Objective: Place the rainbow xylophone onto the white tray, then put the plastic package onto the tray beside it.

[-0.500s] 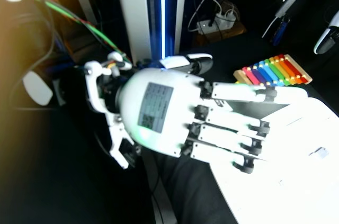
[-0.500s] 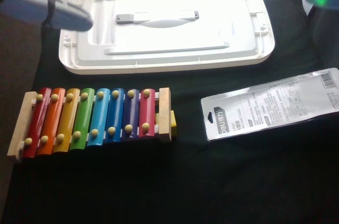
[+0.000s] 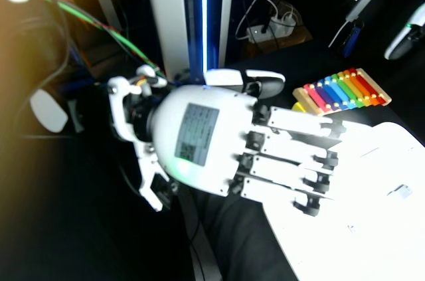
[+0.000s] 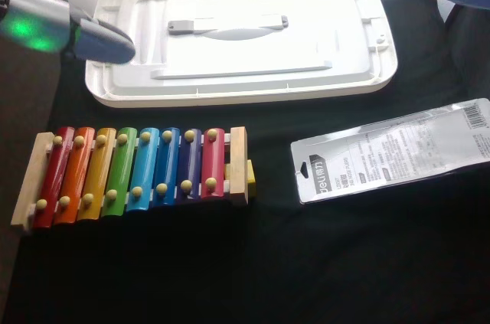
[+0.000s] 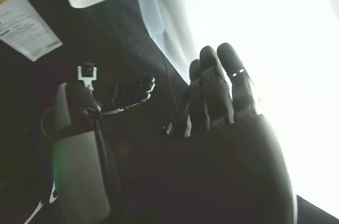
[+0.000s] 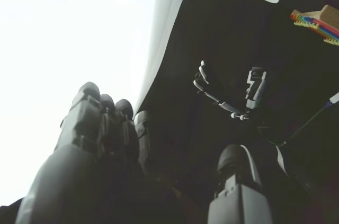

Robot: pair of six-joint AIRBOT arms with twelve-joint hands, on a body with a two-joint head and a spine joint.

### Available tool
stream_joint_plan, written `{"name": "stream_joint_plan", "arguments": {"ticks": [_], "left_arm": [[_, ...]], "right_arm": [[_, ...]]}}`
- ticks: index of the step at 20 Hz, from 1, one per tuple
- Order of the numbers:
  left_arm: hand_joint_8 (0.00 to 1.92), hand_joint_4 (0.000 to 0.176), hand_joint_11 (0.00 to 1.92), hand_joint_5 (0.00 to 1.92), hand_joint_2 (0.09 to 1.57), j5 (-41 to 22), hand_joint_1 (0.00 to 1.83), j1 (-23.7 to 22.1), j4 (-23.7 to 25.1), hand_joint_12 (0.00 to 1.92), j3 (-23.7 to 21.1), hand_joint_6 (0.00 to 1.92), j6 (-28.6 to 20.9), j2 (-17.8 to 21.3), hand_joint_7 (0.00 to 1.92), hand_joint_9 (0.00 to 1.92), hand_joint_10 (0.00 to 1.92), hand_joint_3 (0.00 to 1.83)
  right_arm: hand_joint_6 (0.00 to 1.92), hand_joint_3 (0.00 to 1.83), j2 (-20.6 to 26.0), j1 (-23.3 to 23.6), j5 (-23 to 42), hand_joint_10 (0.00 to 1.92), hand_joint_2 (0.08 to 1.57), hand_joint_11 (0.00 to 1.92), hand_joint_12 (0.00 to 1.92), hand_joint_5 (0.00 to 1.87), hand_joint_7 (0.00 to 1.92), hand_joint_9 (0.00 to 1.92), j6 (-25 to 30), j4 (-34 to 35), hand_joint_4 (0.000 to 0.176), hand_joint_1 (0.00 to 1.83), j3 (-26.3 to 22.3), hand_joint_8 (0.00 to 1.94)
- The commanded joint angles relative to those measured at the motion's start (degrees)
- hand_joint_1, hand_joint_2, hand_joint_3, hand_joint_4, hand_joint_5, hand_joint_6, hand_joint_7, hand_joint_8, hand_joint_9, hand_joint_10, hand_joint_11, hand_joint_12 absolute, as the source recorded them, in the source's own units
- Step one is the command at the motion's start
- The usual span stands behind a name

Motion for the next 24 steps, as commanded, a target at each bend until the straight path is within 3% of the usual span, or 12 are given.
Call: {"name": "stream_joint_plan", "arguments": {"ticks": [1, 5, 7, 9, 11, 12, 14, 17, 18, 22, 23, 24], "left_arm": [[0.00, 0.056, 0.00, 0.00, 0.94, -5.21, 0.72, -0.87, 0.51, 0.96, -0.13, 0.00, -2.93, 0.47, 0.22, 0.27, 0.00, 0.00], [0.00, 0.050, 0.02, 0.00, 0.78, -5.00, 0.66, -0.85, 12.14, 0.81, -1.63, 0.00, -13.26, 1.35, 0.17, 0.23, 0.00, 0.00], [0.00, 0.072, 0.00, 0.00, 0.73, -4.18, 0.63, -0.73, 16.68, 0.72, -2.46, 0.00, -16.43, 1.37, 0.11, 0.17, 0.00, 0.00], [0.01, 0.009, 0.03, 0.00, 0.68, -4.75, 0.59, 0.57, 17.18, 0.73, -3.14, 0.00, -17.21, 1.40, 0.12, 0.21, 0.02, 0.00], [0.00, 0.001, 0.01, 0.00, 0.69, -5.19, 0.61, 1.63, 18.96, 0.81, -3.63, 0.00, -18.67, 1.41, 0.06, 0.17, 0.00, 0.00], [0.00, 0.023, 0.00, 0.00, 0.69, -5.29, 0.60, 1.65, 20.25, 0.84, -3.65, 0.00, -19.95, 1.40, 0.06, 0.18, 0.00, 0.00], [0.00, 0.087, 0.00, 0.00, 0.69, -5.69, 0.70, 2.57, 22.86, 0.44, -3.85, 0.00, -23.47, 1.39, 0.04, 0.07, 0.01, 0.00], [0.00, 0.000, 0.00, 0.00, 0.69, -5.73, 0.72, 5.31, 21.71, 0.26, -3.93, 0.00, -23.52, 0.97, 0.04, 0.07, 0.01, 0.00], [0.00, 0.000, 0.00, 0.00, 0.68, -5.73, 0.73, 6.12, 21.16, 0.28, -3.79, 0.00, -23.52, 0.70, 0.05, 0.08, 0.01, 0.00], [0.00, 0.049, 0.01, 0.00, 0.65, -5.32, 0.69, 8.12, 20.86, 0.36, -2.72, 0.00, -23.59, -1.04, 0.06, 0.09, 0.00, 0.00], [0.00, 0.109, 0.00, 0.00, 0.63, -5.24, 0.66, 8.43, 21.23, 0.35, -2.28, 0.00, -24.20, -1.65, 0.05, 0.08, 0.00, 0.00], [0.00, 0.130, 0.00, 0.00, 0.63, -5.24, 0.63, 8.58, 21.63, 0.34, -1.93, 0.00, -24.75, -2.12, 0.04, 0.07, 0.00, 0.00]], "right_arm": [[0.00, 0.00, -0.04, 0.68, 5.92, 0.01, 1.01, 0.00, 0.00, 0.15, 0.09, 0.03, 0.49, 3.17, 0.068, 0.42, 0.20, 0.00], [0.00, 0.00, -0.26, 0.68, 5.92, 0.00, 1.00, 0.00, 0.00, 0.15, 0.07, 0.01, 0.49, 3.21, 0.068, 0.41, 0.22, 0.00], [0.01, 0.00, -0.40, 0.68, 5.91, 0.01, 0.99, 0.04, 0.02, 0.17, 0.08, 0.03, 0.49, 3.22, 0.082, 0.41, 0.23, 0.01], [0.01, 0.00, -0.49, 0.68, 5.92, 0.00, 0.98, 0.03, 0.02, 0.17, 0.08, 0.03, 0.49, 3.22, 0.090, 0.43, 0.23, 0.00], [0.01, 0.00, -0.71, 0.68, 5.91, 0.02, 0.96, 0.07, 0.04, 0.18, 0.09, 0.06, 0.49, 3.23, 0.066, 0.41, 0.26, 0.01], [0.01, 0.00, -0.86, 0.68, 5.91, 0.01, 0.95, 0.07, 0.05, 0.18, 0.09, 0.06, 0.49, 3.23, 0.060, 0.42, 0.31, 0.00], [0.00, 0.00, -0.99, 0.68, 5.91, 0.01, 0.94, 0.06, 0.05, 0.18, 0.09, 0.05, 0.49, 3.23, 0.063, 0.42, 0.37, 0.00], [0.01, 0.00, -1.06, 0.68, 5.91, 0.01, 0.95, 0.07, 0.07, 0.19, 0.09, 0.07, 0.49, 3.28, 0.077, 0.44, 0.41, 0.00], [0.01, 0.00, -1.08, 0.68, 5.92, 0.01, 0.94, 0.08, 0.08, 0.19, 0.09, 0.08, 0.49, 3.28, 0.069, 0.44, 0.41, 0.00], [0.00, 0.00, -1.17, 0.68, 5.92, 0.01, 0.93, 0.00, 0.61, 0.21, 0.12, 0.14, 0.49, 3.35, 0.067, 0.43, 0.41, 0.00], [0.01, 0.00, -1.19, 0.69, 5.92, 0.01, 0.91, 0.00, 0.63, 0.22, 0.14, 0.15, 0.50, 3.35, 0.066, 0.45, 0.41, 0.01], [0.00, 0.00, -1.20, 0.69, 5.92, 0.01, 0.91, 0.00, 0.67, 0.23, 0.15, 0.16, 0.50, 3.35, 0.066, 0.45, 0.41, 0.00]]}}
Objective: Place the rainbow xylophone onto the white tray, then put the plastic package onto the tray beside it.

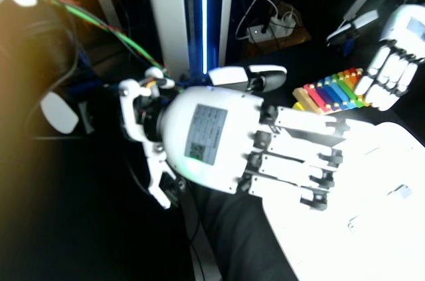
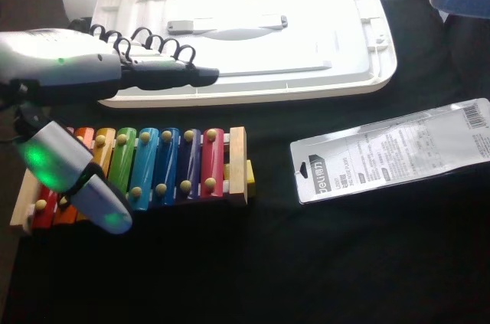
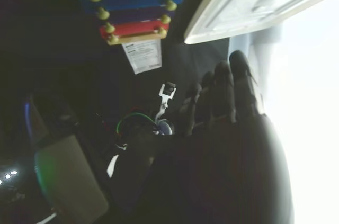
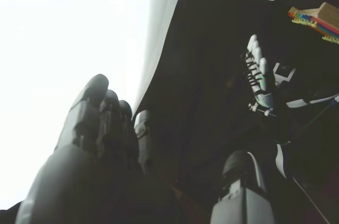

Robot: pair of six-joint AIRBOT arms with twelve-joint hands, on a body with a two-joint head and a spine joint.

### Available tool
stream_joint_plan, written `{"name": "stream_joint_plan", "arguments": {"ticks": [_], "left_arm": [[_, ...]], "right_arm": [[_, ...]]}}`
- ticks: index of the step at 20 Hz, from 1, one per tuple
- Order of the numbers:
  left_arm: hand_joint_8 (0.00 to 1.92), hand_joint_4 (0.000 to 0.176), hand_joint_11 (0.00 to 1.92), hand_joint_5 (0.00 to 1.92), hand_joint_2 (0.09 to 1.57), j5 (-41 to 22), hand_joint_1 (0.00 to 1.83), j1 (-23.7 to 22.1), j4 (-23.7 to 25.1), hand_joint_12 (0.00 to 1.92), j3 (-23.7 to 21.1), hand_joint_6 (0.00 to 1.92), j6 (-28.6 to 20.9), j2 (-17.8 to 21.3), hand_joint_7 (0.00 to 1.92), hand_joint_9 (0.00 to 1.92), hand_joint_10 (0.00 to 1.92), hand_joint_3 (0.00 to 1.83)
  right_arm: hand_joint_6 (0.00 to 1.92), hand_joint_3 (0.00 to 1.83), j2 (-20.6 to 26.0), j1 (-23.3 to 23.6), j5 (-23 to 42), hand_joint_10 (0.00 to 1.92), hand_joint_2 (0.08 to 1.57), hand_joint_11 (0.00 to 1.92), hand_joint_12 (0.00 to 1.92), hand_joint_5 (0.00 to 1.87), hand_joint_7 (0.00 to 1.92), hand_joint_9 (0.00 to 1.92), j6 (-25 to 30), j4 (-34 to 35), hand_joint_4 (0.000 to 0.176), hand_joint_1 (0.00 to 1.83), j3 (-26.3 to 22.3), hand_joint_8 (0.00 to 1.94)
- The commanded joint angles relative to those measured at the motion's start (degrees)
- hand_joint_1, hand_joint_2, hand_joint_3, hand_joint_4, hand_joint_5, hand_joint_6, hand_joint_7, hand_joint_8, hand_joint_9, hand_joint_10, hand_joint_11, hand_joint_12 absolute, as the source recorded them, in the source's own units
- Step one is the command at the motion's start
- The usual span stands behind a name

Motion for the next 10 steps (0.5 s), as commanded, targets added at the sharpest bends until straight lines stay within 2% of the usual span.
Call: {"name": "stream_joint_plan", "arguments": {"ticks": [1, 2, 4, 7, 8, 9, 10], "left_arm": [[0.00, 0.117, 0.01, 0.00, 0.63, -2.39, 0.63, -0.14, -2.11, 0.33, 0.39, 0.00, -1.34, -0.52, 0.04, 0.08, 0.00, 0.00], [0.00, 0.127, 0.02, 0.00, 0.61, -2.21, 0.66, 0.24, -1.84, 0.27, 0.71, 0.00, -1.53, -1.10, 0.06, 0.09, 0.00, 0.00], [0.01, 0.105, 0.09, 0.00, 0.61, -2.12, 0.64, 1.36, -2.44, 0.21, 1.63, 0.00, -1.55, -2.44, 0.10, 0.13, 0.01, 0.00], [0.00, 0.094, 0.09, 0.00, 0.61, -2.54, 0.63, 2.96, -2.89, 0.19, 2.75, 0.00, -2.57, -3.71, 0.08, 0.12, 0.00, 0.00], [0.00, 0.080, 0.10, 0.00, 0.62, -2.58, 0.62, 3.25, -2.87, 0.20, 2.92, 0.00, -2.79, -3.91, 0.07, 0.12, 0.00, 0.00], [0.00, 0.085, 0.10, 0.00, 0.61, -2.50, 0.63, 3.43, -2.82, 0.19, 3.04, 0.00, -2.79, -4.10, 0.07, 0.12, 0.00, 0.00], [0.00, 0.088, 0.09, 0.00, 0.62, -2.46, 0.63, 3.54, -2.75, 0.18, 3.22, 0.00, -2.79, -4.32, 0.07, 0.12, 0.00, 0.00]], "right_arm": [[0.00, 0.00, 0.00, 0.69, 6.05, 0.01, 0.90, 0.00, 0.68, 0.23, 0.15, 0.16, 0.43, 3.12, 0.068, 0.45, 0.27, 0.00], [0.00, 0.00, -0.01, 0.69, 6.05, 0.01, 0.90, 0.00, 0.71, 0.24, 0.15, 0.17, 0.43, 3.12, 0.067, 0.45, 0.27, 0.00], [0.00, 0.00, -0.07, 0.69, 6.05, 0.00, 0.89, 0.00, 0.75, 0.24, 0.15, 0.17, 0.43, 3.12, 0.069, 0.46, 0.27, 0.00], [0.00, 0.00, -0.08, 0.68, 6.05, 0.00, 0.89, 0.00, 0.77, 0.25, 0.16, 0.18, 0.43, 3.08, 0.078, 0.47, 0.26, 0.00], [0.00, 0.00, -0.07, 0.68, 6.05, 0.00, 0.89, 0.00, 0.80, 0.25, 0.17, 0.18, 0.43, 3.00, 0.077, 0.47, 0.26, 0.00], [0.00, 0.00, -0.07, 0.68, 6.05, 0.00, 0.88, 0.00, 0.80, 0.24, 0.16, 0.17, 0.43, 2.98, 0.075, 0.48, 0.26, 0.00], [0.00, 0.00, -0.07, 0.68, 6.05, 0.00, 0.88, 0.00, 0.68, 0.24, 0.13, 0.13, 0.43, 2.98, 0.074, 0.51, 0.26, 0.00]]}}
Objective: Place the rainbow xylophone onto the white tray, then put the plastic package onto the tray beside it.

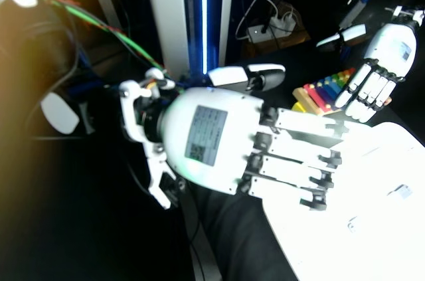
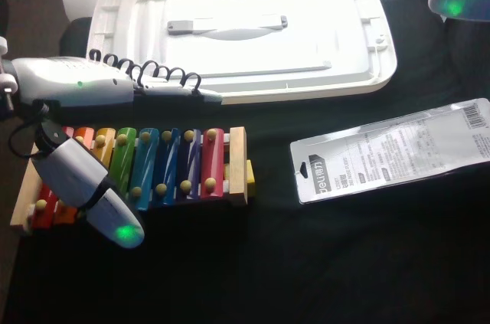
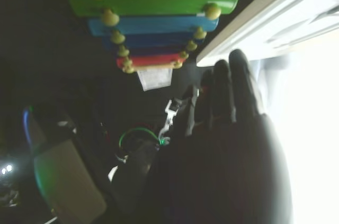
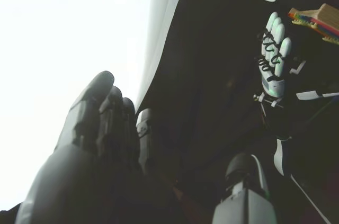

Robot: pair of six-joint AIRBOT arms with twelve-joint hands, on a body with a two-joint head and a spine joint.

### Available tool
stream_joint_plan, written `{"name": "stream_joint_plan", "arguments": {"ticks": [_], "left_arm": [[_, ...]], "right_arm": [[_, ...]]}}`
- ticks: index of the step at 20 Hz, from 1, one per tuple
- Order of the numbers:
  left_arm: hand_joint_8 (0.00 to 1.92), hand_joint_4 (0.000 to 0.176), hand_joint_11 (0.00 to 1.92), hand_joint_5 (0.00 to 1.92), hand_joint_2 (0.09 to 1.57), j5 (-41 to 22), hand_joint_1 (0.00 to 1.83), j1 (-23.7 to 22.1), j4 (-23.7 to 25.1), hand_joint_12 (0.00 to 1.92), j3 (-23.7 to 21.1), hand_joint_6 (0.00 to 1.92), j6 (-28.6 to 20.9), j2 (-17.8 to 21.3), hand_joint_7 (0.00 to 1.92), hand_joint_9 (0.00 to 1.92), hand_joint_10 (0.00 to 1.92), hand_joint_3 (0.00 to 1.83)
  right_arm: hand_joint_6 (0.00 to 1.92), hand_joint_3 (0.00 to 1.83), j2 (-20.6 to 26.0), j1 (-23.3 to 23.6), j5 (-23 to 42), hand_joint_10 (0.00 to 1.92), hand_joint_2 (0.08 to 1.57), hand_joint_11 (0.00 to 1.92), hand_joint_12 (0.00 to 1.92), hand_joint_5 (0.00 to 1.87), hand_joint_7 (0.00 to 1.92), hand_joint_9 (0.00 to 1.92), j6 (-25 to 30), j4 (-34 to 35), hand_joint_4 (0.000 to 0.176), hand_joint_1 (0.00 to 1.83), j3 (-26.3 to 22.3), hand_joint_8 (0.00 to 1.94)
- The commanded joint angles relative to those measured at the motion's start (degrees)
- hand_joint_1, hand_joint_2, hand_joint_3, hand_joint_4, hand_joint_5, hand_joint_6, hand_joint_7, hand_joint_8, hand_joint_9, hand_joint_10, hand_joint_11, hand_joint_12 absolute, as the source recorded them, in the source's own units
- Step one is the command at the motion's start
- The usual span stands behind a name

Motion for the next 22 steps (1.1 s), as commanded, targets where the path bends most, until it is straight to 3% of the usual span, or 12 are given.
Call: {"name": "stream_joint_plan", "arguments": {"ticks": [1, 6, 8, 10, 11, 12, 15, 16, 18, 20, 22], "left_arm": [[0.00, 0.085, 0.06, 0.00, 0.61, -2.49, 0.61, -0.38, -2.43, 0.16, 0.46, 0.00, -0.49, -0.64, 0.07, 0.10, 0.00, 0.00], [0.00, 0.063, 0.13, 0.00, 0.60, -1.87, 0.55, 0.49, -3.16, 0.11, 2.55, 0.00, -0.50, -2.71, 0.11, 0.14, 0.00, 0.00], [0.00, 0.067, 0.14, 0.00, 0.60, -1.54, 0.55, 0.69, -3.38, 0.11, 3.21, 0.00, -0.50, -3.18, 0.11, 0.15, 0.01, 0.00], [0.01, 0.075, 0.13, 0.00, 0.59, -1.25, 0.54, 0.78, -3.32, 0.10, 3.32, 0.00, -0.50, -3.26, 0.12, 0.14, 0.00, 0.00], [0.01, 0.072, 0.15, 0.00, 0.60, -1.23, 0.54, 0.86, -3.28, 0.11, 3.34, 0.00, -0.50, -3.31, 0.12, 0.15, 0.01, 0.00], [0.00, 0.073, 0.15, 0.00, 0.61, -1.10, 0.57, 0.95, -3.15, 0.11, 3.37, 0.00, -0.50, -3.45, 0.12, 0.15, 0.01, 0.00], [0.01, 0.046, 0.18, 0.00, 0.61, -0.97, 0.60, 1.53, -3.11, 0.11, 3.64, 0.00, -0.50, -4.06, 0.13, 0.17, 0.01, 0.00], [0.01, 0.026, 0.19, 0.00, 0.62, -0.98, 0.59, 1.65, -3.14, 0.11, 3.65, 0.00, -0.50, -4.16, 0.14, 0.18, 0.01, 0.01], [0.00, 0.030, 0.16, 0.00, 0.62, -0.99, 0.60, 1.87, -3.08, 0.09, 3.64, 0.00, -0.53, -4.27, 0.11, 0.15, 0.00, 0.00], [0.01, 0.027, 0.17, 0.00, 0.63, -1.03, 0.62, 2.18, -2.79, 0.09, 3.64, 0.00, -0.85, -4.40, 0.12, 0.16, 0.01, 0.01], [0.00, 0.044, 0.17, 0.00, 0.64, -0.84, 0.64, 2.39, -2.54, 0.09, 3.68, 0.00, -0.98, -4.68, 0.12, 0.17, 0.01, 0.01]], "right_arm": [[0.00, 0.00, 0.05, 0.68, 6.20, 0.00, 0.87, 0.00, 0.63, 0.24, 0.13, 0.13, 0.43, 3.07, 0.071, 0.51, 0.25, 0.00], [0.00, 0.00, 0.04, 0.68, 6.20, 0.01, 0.89, 0.00, 0.83, 0.25, 0.15, 0.18, 0.76, 2.78, 0.081, 0.50, 0.22, 0.00], [0.00, 0.00, 0.04, 0.68, 6.20, 0.01, 0.87, 0.00, 0.91, 0.26, 0.17, 0.21, 0.89, 2.61, 0.077, 0.50, 0.22, 0.00], [0.01, 0.00, 0.04, 0.68, 6.20, 0.01, 0.87, 0.00, 0.92, 0.28, 0.18, 0.21, 0.94, 2.41, 0.074, 0.52, 0.22, 0.01], [0.00, 0.00, 0.04, 0.68, 6.20, 0.01, 0.86, 0.00, 0.94, 0.28, 0.19, 0.22, 0.95, 2.39, 0.083, 0.51, 0.22, 0.00], [0.00, 0.00, 0.04, 0.68, 6.20, 0.00, 0.87, 0.00, 0.89, 0.27, 0.17, 0.21, 0.95, 2.37, 0.078, 0.52, 0.22, 0.00], [0.00, 0.00, 0.04, 0.68, 6.21, 0.00, 0.88, 0.00, 0.81, 0.25, 0.18, 0.20, 0.95, 2.16, 0.089, 0.53, 0.12, 0.00], [0.00, 0.00, 0.05, 0.68, 6.22, 0.00, 0.89, 0.00, 0.74, 0.25, 0.17, 0.18, 0.95, 2.09, 0.097, 0.53, 0.07, 0.00], [0.00, 0.00, 0.05, 0.68, 6.23, 0.00, 0.88, 0.00, 0.65, 0.25, 0.17, 0.17, 0.95, 1.89, 0.103, 0.54, -0.04, 0.00], [0.00, 0.00, 0.05, 0.68, 6.24, 0.00, 0.88, 0.00, 0.62, 0.25, 0.18, 0.17, 0.95, 1.69, 0.093, 0.53, -0.12, 0.00], [0.00, 0.00, 0.05, 0.69, 6.30, 0.00, 0.89, 0.00, 0.67, 0.25, 0.17, 0.17, 0.95, 1.61, 0.091, 0.54, -0.26, 0.00]]}}
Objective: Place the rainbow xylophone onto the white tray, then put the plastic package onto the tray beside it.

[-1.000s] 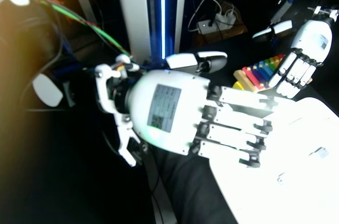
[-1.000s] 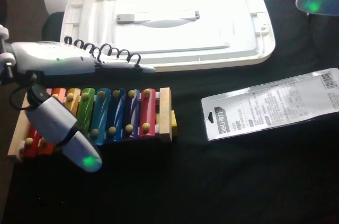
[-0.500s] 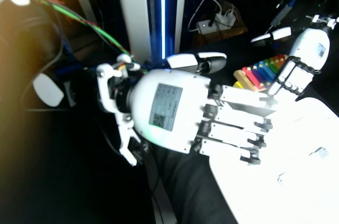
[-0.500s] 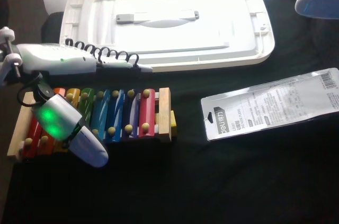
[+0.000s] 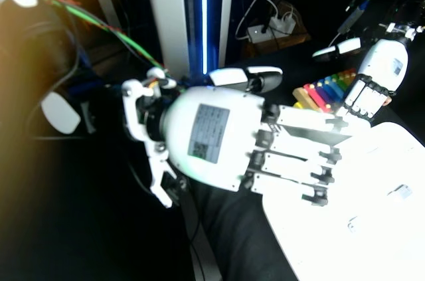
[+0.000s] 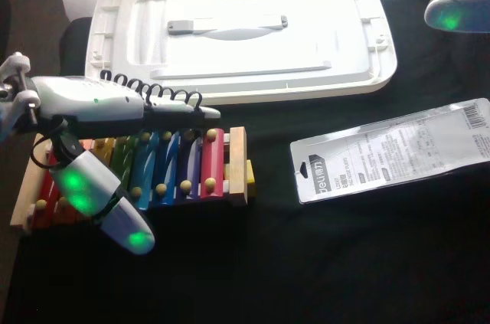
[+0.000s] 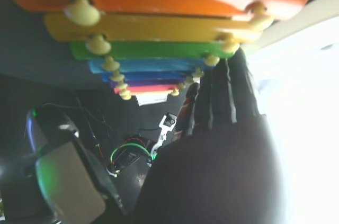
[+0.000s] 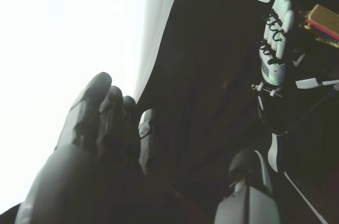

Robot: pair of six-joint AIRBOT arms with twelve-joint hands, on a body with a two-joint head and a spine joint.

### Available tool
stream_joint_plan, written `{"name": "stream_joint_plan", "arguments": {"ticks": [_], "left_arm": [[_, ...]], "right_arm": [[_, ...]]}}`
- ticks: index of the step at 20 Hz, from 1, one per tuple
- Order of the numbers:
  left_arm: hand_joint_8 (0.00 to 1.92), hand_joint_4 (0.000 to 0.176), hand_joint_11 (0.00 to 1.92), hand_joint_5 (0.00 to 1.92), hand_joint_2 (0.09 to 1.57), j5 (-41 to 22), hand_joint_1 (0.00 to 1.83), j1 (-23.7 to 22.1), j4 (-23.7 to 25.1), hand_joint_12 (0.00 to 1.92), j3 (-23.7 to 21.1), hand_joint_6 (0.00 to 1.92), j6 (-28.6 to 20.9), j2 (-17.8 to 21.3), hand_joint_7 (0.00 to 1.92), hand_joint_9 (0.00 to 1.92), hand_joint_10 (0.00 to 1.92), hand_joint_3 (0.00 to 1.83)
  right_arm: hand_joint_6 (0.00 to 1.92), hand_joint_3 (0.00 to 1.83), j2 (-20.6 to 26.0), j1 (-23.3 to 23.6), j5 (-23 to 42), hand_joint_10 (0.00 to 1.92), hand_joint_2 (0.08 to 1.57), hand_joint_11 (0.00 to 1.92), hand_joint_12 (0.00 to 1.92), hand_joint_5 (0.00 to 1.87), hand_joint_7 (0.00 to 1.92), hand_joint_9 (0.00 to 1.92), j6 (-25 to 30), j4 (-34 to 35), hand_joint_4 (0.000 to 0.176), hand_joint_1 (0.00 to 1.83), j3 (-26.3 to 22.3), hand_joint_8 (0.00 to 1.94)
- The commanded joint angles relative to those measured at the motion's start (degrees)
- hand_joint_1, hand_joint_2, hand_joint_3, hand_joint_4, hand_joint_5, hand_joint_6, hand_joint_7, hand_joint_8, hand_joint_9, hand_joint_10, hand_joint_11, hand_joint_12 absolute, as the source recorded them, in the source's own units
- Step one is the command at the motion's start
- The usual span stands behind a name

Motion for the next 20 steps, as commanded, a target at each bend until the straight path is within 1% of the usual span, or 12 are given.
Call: {"name": "stream_joint_plan", "arguments": {"ticks": [1, 4, 5, 7, 9, 12, 14, 15, 17, 18, 19, 20], "left_arm": [[0.00, 0.043, 0.18, 0.00, 0.65, -2.36, 0.64, -0.19, -2.30, 0.09, 0.24, 0.00, -0.49, -0.68, 0.11, 0.17, 0.01, 0.01], [0.01, 0.051, 0.22, 0.00, 0.65, -2.15, 0.75, 0.44, -2.18, 0.10, 0.52, 0.00, -0.60, -1.38, 0.14, 0.18, 0.01, 0.01], [0.00, 0.075, 0.24, 0.00, 0.65, -1.62, 0.77, 0.79, -1.68, 0.11, 0.63, 0.00, -0.61, -1.81, 0.13, 0.18, 0.01, 0.01], [0.01, 0.083, 0.27, 0.00, 0.66, -1.02, 0.87, 1.15, 1.00, 0.12, 0.99, 0.00, -2.75, -2.63, 0.15, 0.21, 0.02, 0.01], [0.01, 0.155, 0.27, 0.00, 0.75, -0.99, 1.12, 1.53, 3.96, 0.10, 2.04, 0.00, -5.81, -3.84, 0.22, 0.27, 0.01, 0.01], [0.00, 0.173, 0.21, 0.00, 0.83, 0.05, 1.22, 1.72, 4.66, 0.08, 2.33, 0.00, -5.82, -4.27, 0.28, 0.35, 0.01, 0.00], [0.01, 0.159, 0.17, 0.03, 0.91, 0.27, 1.28, 1.72, 4.67, 0.08, 2.40, 0.00, -5.82, -4.28, 0.39, 0.41, 0.00, 0.00], [0.00, 0.131, 0.19, 0.08, 0.92, 0.44, 1.31, 1.72, 4.68, 0.11, 2.40, 0.00, -5.81, -4.28, 0.44, 0.44, 0.01, 0.00], [0.04, 0.000, 0.42, 0.53, 1.00, 0.50, 1.31, 1.70, 4.63, 0.63, 2.40, 0.07, -5.81, -4.26, 0.73, 0.78, 0.07, 0.00], [1.07, 0.007, 0.46, 0.74, 1.16, 0.60, 1.35, 1.70, 4.21, 1.27, 2.42, 0.51, -5.64, -4.23, 0.80, 0.89, 0.38, 0.00], [1.07, 0.007, 0.46, 0.74, 1.16, 0.64, 1.35, 1.70, 3.46, 1.27, 2.44, 0.51, -5.06, -4.18, 0.80, 0.89, 0.38, 0.00], [1.37, 0.000, 0.51, 0.56, 1.20, 0.67, 1.44, 1.70, 2.70, 1.55, 2.45, 1.31, -4.49, -4.12, 0.71, 0.77, 1.25, 0.00]], "right_arm": [[0.00, 0.00, 0.05, 0.69, 6.34, 0.00, 0.90, 0.00, 0.65, 0.25, 0.18, 0.17, 0.51, 3.01, 0.089, 0.54, -0.17, 0.00], [0.00, 0.00, 0.05, 0.69, 6.54, 0.00, 0.89, 0.00, 0.65, 0.26, 0.19, 0.17, 0.51, 2.91, 0.091, 0.53, -0.34, 0.00], [0.00, 0.00, 0.05, 0.69, 6.64, 0.01, 0.87, 0.00, 0.66, 0.27, 0.22, 0.19, 0.51, 2.87, 0.094, 0.51, -0.39, 0.01], [0.00, 0.00, 0.05, 0.69, 6.80, 0.00, 0.87, 0.00, 0.60, 0.26, 0.21, 0.18, 0.51, 2.84, 0.100, 0.52, -0.42, 0.00], [0.00, 0.00, 0.05, 0.69, 6.93, 0.00, 0.90, 0.00, 0.53, 0.24, 0.17, 0.14, 0.51, 2.83, 0.088, 0.54, -0.45, 0.00], [0.00, 0.01, 0.06, 0.69, 7.06, 0.00, 0.92, 0.00, 0.50, 0.24, 0.18, 0.14, 0.51, 2.79, 0.083, 0.54, -0.53, 0.00], [0.00, 0.00, 0.06, 0.69, 7.08, 0.00, 0.91, 0.00, 0.59, 0.26, 0.20, 0.16, 0.51, 2.79, 0.085, 0.56, -0.54, 0.00], [0.00, 0.00, 0.06, 0.69, 7.11, 0.00, 0.91, 0.00, 0.55, 0.27, 0.21, 0.16, 0.51, 2.79, 0.087, 0.57, -0.55, 0.00], [0.00, 0.00, 0.06, 0.69, 7.13, 0.00, 0.91, 0.00, 0.52, 0.26, 0.21, 0.16, 0.51, 2.72, 0.093, 0.55, -0.56, 0.00], [0.00, 0.00, 0.06, 0.69, 7.18, 0.00, 0.92, 0.00, 0.47, 0.26, 0.18, 0.14, 0.51, 2.72, 0.091, 0.56, -0.57, 0.00], [0.00, 0.00, 0.06, 0.69, 7.21, 0.00, 0.92, 0.00, 0.47, 0.26, 0.18, 0.14, 0.51, 2.72, 0.091, 0.56, -0.58, 0.00], [0.00, 0.00, 0.06, 0.69, 7.22, 0.00, 0.92, 0.00, 0.49, 0.27, 0.19, 0.14, 0.51, 2.72, 0.089, 0.56, -0.59, 0.00]]}}
